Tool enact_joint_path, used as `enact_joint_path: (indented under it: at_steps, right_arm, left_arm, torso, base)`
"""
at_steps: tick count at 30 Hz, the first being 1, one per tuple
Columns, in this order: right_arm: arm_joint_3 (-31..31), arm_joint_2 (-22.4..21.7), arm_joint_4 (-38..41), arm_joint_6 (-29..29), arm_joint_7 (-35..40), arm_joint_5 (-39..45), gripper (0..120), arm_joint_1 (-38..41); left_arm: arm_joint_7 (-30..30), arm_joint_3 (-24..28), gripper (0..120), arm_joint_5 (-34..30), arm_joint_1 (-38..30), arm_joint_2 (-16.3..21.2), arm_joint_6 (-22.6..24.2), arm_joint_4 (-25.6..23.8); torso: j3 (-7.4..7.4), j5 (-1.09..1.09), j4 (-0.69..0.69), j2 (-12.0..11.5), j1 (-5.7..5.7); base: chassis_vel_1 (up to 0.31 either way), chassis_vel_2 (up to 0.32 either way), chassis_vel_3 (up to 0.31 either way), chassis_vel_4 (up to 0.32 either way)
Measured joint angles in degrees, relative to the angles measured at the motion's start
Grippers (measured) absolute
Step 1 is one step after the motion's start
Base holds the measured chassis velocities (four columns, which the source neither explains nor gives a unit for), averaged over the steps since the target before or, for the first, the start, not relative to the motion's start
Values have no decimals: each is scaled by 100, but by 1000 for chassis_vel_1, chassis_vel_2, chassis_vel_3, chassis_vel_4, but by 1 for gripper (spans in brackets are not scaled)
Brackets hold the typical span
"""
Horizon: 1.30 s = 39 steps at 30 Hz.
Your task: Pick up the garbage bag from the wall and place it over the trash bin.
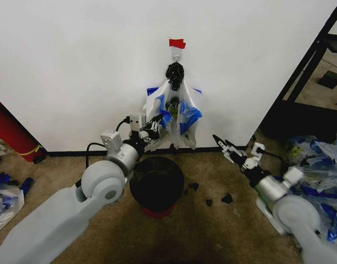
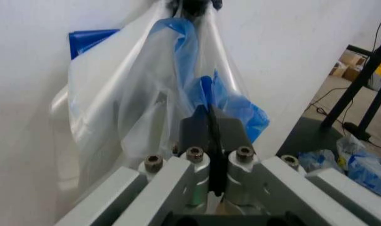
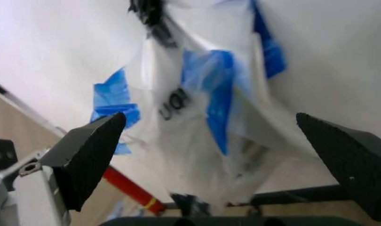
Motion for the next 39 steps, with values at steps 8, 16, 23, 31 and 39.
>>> enact_joint_path:
  at_steps: [8,16,23,31,39]
  right_arm:
    - [-616,274,-495,-139,-203,-3,100,676]
    - [-860,525,-1188,-139,-210,-124,100,1212]
    - [-894,612,-1503,-160,-284,-135,97,1462]
    - [-1127,775,-1661,-163,-275,-219,87,1769]
    - [-1167,807,-1710,-177,-213,-242,87,1852]
  left_arm:
    - [-7,36,0,29,-17,-43,15,49]
    - [-1,82,0,37,-49,-56,16,113]
    - [-3,130,0,37,-73,-53,17,145]
    - [-5,107,0,44,-29,-9,20,109]
    - [-15,86,0,46,1,12,21,87]
  torso:
    - [0,-2,-3,-1,0]
    - [0,-1,-2,-1,0]
    - [0,-2,-3,-1,0]
    - [-1,-1,-1,-1,0]
    - [-1,-2,-2,-1,0]
  base:
    - [0,0,0,0]
    - [0,0,0,0]
    - [0,0,0,0]
    - [0,0,0,0]
    - [0,0,0,0]
